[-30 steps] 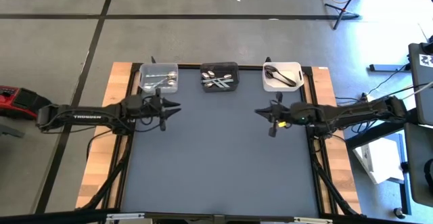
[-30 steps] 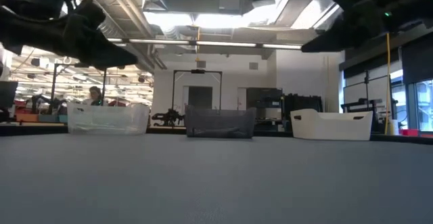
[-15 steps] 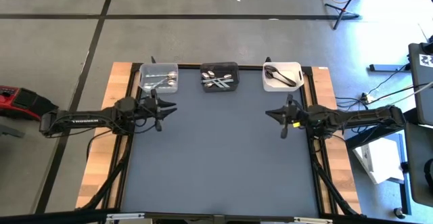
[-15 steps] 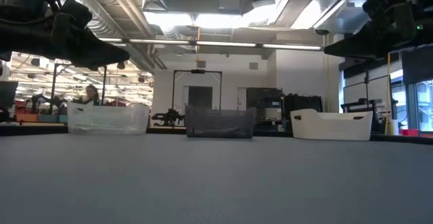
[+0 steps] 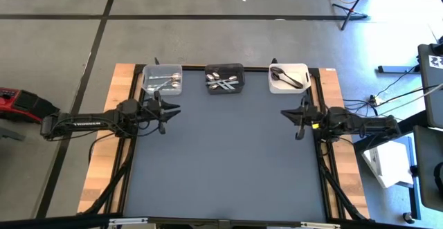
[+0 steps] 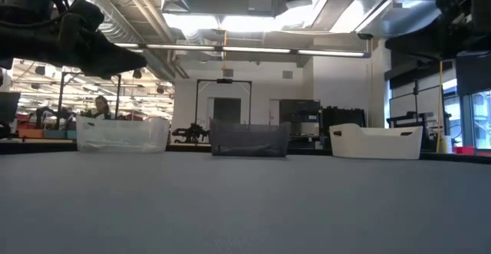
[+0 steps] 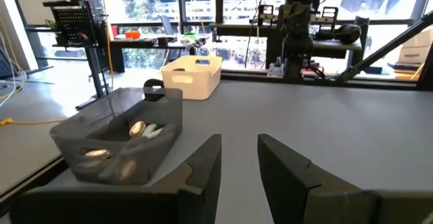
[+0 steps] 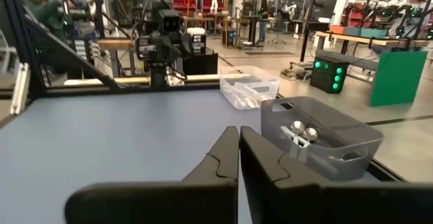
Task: Sort silverware by color (type)
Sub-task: Return to Home Position
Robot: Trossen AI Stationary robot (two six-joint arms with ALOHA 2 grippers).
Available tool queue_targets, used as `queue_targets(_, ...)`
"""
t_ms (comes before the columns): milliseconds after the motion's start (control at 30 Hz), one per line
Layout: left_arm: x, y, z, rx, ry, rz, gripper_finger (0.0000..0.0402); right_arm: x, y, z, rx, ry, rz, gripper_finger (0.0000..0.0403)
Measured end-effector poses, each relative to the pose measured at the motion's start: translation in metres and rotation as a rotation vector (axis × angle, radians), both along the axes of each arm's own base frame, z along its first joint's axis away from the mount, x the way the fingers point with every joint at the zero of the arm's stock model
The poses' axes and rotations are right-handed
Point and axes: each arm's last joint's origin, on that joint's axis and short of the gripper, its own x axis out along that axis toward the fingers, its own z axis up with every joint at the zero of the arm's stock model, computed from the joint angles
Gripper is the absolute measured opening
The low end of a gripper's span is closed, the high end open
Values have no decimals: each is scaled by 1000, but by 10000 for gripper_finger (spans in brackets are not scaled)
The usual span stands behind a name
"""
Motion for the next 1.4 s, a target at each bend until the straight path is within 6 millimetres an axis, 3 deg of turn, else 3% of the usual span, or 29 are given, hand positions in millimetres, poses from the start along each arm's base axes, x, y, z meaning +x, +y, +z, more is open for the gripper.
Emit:
queue_targets(300, 0, 0, 0, 1, -4, -8, 91, 4, 0, -18, 11, -21, 0, 8)
queue_targets(700, 0, -4, 0, -1, -4, -125, 92, 6, 2, -22, 4, -28, 45, 8)
queue_targets(967, -1, 0, -8, -17, 78, 1, 92, 6, 2, -22, 1, -25, 53, 7)
queue_targets(1400, -1, 0, -10, -78, 88, 21, 92, 6, 2, -22, 3, -24, 53, 7)
